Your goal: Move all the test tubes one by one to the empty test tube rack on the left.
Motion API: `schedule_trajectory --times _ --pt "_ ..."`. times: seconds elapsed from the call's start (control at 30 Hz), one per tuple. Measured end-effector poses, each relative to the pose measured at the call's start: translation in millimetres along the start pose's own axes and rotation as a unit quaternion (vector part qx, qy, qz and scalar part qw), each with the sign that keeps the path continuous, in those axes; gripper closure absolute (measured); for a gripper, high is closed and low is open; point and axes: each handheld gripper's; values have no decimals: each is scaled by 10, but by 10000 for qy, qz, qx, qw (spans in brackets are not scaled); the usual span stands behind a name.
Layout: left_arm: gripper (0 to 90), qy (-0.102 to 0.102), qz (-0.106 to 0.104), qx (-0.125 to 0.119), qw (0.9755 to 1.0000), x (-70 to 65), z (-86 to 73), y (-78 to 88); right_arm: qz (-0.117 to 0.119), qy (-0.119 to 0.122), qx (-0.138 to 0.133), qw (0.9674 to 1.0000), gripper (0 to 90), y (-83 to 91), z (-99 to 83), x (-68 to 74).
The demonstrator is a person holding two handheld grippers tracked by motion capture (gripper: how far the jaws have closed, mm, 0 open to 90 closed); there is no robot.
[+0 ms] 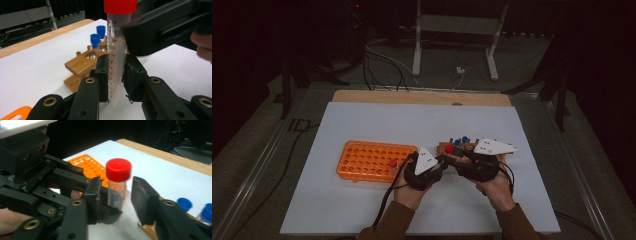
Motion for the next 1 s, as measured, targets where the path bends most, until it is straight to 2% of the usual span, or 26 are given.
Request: schedule_trajectory --times 0.13,0.27,0.37,0.5,0.67,0.8,1.0 --pt "752 67 10 -7 10000 50 -15 41 -31 -74 -119 9999 458 53 7 -49" --pt "752 127 1 -57 9999 101 -34 115 -193 -89 -40 9998 366 77 5 -94" --pt "752 82 -36 -61 9999 128 -46 185 -346 -133 -2 9993 302 84 -9 -142" --pt "752 -28 -79 -40 10000 158 -67 284 -530 -240 37 9983 256 92 -55 -227" --pt "753 77 -165 -107 9998 238 -101 435 -709 -386 10 9967 154 125 -105 -316" --pt "753 -32 -188 -81 9998 298 -129 554 -875 -436 59 9952 74 147 -123 -351" --pt "752 -20 -168 -137 9998 415 -189 750 -988 -460 48 9940 6 177 -134 -373"
Point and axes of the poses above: each handheld gripper's, and its own axes: y roughly backward along the jaws, z roughly out of its top, x roughly to its left, and after that the axes turned 5 degrees about z, right-handed
